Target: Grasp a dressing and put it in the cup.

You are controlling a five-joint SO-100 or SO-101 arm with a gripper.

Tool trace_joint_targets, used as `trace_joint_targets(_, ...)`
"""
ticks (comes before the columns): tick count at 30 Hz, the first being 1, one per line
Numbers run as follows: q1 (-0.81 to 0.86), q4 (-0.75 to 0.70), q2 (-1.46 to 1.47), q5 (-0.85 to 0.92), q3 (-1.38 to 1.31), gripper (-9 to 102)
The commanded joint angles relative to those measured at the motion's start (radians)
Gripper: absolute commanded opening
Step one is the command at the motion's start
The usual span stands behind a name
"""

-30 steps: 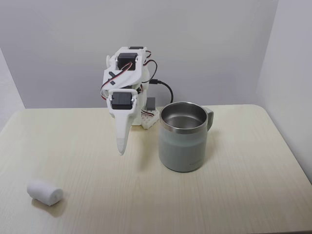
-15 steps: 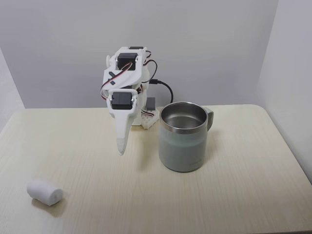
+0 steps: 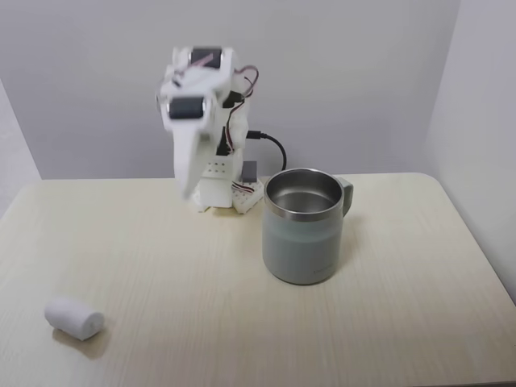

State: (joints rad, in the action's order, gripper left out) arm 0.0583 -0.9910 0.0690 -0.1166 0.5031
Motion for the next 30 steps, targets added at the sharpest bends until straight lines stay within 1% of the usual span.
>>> trace_joint_targets(1, 0.034, -0.029, -0.117, 0.000, 0.189, 0)
trace_joint_targets(5, 0.084, -0.080, -0.310, -0.002, 0.382, 0)
trace_joint_targets(8, 0.149, -0.106, -0.400, 0.009, 0.480, 0)
trace_joint_targets(14, 0.301, -0.199, -0.609, 0.009, 0.646, 13)
trace_joint_targets(19, 0.357, -0.307, -0.810, 0.031, 0.788, 18)
trace_joint_targets(24, 0.371, -0.301, -0.946, 0.074, 0.813, 19)
trace_joint_targets(30, 0.410, -0.219, -1.164, 0.098, 0.795, 19)
